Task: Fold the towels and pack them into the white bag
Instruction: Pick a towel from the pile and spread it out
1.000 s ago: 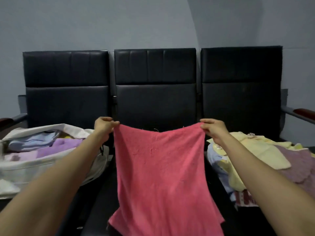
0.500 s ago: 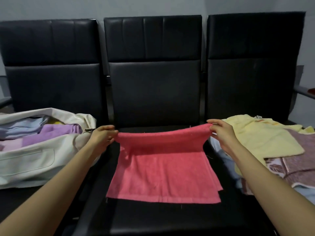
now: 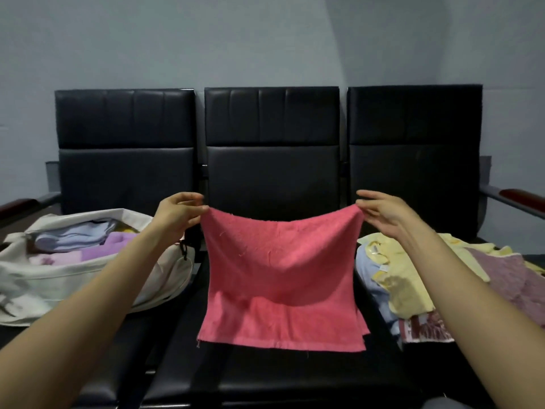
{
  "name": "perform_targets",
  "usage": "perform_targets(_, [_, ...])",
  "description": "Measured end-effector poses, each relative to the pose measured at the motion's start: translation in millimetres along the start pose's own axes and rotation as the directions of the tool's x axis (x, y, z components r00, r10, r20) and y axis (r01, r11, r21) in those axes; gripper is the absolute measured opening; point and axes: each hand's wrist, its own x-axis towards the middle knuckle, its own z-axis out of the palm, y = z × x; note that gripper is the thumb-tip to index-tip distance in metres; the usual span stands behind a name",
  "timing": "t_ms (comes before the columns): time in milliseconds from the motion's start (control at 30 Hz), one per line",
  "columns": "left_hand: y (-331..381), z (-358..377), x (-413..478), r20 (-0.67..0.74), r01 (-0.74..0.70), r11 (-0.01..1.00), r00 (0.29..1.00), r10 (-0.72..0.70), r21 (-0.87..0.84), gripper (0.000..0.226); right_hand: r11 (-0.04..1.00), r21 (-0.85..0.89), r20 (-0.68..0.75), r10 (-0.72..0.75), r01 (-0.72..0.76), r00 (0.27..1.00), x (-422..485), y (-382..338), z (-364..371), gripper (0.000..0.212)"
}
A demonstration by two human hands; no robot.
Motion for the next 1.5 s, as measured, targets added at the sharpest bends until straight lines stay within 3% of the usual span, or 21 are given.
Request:
perform_targets(100, [28.7, -8.6, -8.9, -0.048, -0.084, 0.996, 0.995, 0.082, -0.032, 0.023, 0.98, -0.166, 0.132, -0.092, 0.114, 0.987, -22.3, -28.6, 4.0, 0.048])
perform_targets(233, [64.0, -17.0, -33.6, -0.069, -0.213, 0.977, 0.975, 0.211, -0.018, 0.024, 0.752, -0.573, 0.113, -0.321, 0.326, 0.94, -50.7, -55.2, 4.4, 0.029])
perform_targets(367, [96.8, -21.1, -61.3, -0.066, -0.291, 0.957, 0.955, 0.29, -0.011, 0.023, 0.556, -0.677, 0.178, -0.512, 0.482, 0.84, -73.5, -84.4, 3.9, 0.02])
perform_targets(567, [145.8, -25.4, -83.5, -0.027, -0.414, 0.908, 0.909, 0.416, 0.062, 0.021, 0.335, -0.726, 0.252, -0.684, 0.601, 0.685, -109.8, -119.0, 13.4, 0.019])
perform_targets(700, [159.2, -29.3, -81.3, -0.03, -0.44, 0.895, 0.896, 0.443, 0.073, 0.022, 0.345, -0.726, 0.225, -0.699, 0.595, 0.679, -108.1, -124.4, 17.8, 0.018])
perform_targets(933, [98.7, -27.5, -25.5, -0.048, -0.274, 0.946, 0.957, 0.286, 0.172, 0.03, 0.436, -0.792, 0.186, -0.496, 0.428, 0.848, -50.2, -79.1, 25.1, 0.012])
perform_targets(1067, [59.8, -22.5, 8.8, -0.043, -0.208, 0.944, 0.973, 0.226, 0.256, 0.032, 0.423, -0.83, 0.197, -0.387, 0.364, 0.901, -16.9, -49.1, 27.9, 0.012])
perform_targets(1200, [55.7, -18.5, 28.2, 0.016, -0.306, 0.867, 0.945, 0.326, 0.392, 0.028, 0.355, -0.858, 0.221, -0.396, 0.371, 0.891, -1.0, -39.9, 25.4, 0.017])
perform_targets(1333, [67.7, -13.4, 18.0, 0.12, -0.418, 0.745, 0.899, 0.42, 0.52, 0.016, 0.299, -0.864, 0.214, -0.51, 0.405, 0.833, -11.7, -48.2, 25.2, 0.021])
perform_targets(1500, [86.2, -15.9, -16.8, 0.252, -0.396, 0.669, 0.918, 0.307, 0.629, 0.022, 0.298, -0.841, 0.187, -0.623, 0.452, 0.759, -38.4, -73.4, 23.7, 0.019])
